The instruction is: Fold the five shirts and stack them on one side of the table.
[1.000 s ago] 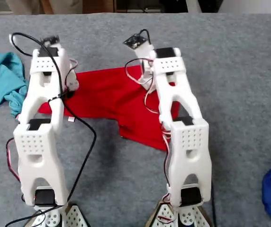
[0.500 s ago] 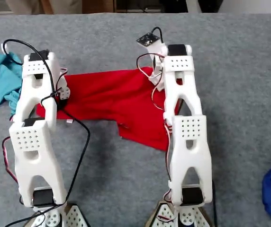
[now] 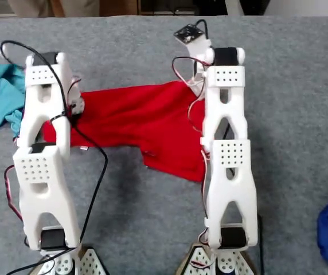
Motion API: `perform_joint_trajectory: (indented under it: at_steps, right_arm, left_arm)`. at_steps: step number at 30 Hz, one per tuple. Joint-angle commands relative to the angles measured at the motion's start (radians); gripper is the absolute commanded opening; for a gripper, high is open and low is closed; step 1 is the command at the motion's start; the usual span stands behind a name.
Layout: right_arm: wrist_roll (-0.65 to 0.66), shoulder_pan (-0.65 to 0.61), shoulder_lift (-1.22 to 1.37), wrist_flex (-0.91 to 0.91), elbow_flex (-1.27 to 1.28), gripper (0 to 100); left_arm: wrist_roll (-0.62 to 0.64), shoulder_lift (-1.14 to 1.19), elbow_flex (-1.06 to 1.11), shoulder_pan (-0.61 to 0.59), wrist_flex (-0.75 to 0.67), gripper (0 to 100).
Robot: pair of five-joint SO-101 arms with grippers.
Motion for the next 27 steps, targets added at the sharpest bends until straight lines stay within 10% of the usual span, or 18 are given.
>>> perform_joint_trajectory:
  at_steps: [1, 15, 27]
  right_arm:
    - [0.003, -0.035, -0.041, 0.021, -0.050, 0.7]
    - [-0.051, -0.358, -0.050, -0.123, 0.081, 0.7]
    - [0.008, -0.085, 0.059, -0.144, 0.097, 0.7]
  left_arm:
    - [-0.003, -0.142, -0.161, 0.055, 0.012, 2]
    - [-0.009, 0.225, -0.229, 0.037, -0.331, 2]
    - [-0.009, 0.381, -0.345, -0.071, -0.376, 2]
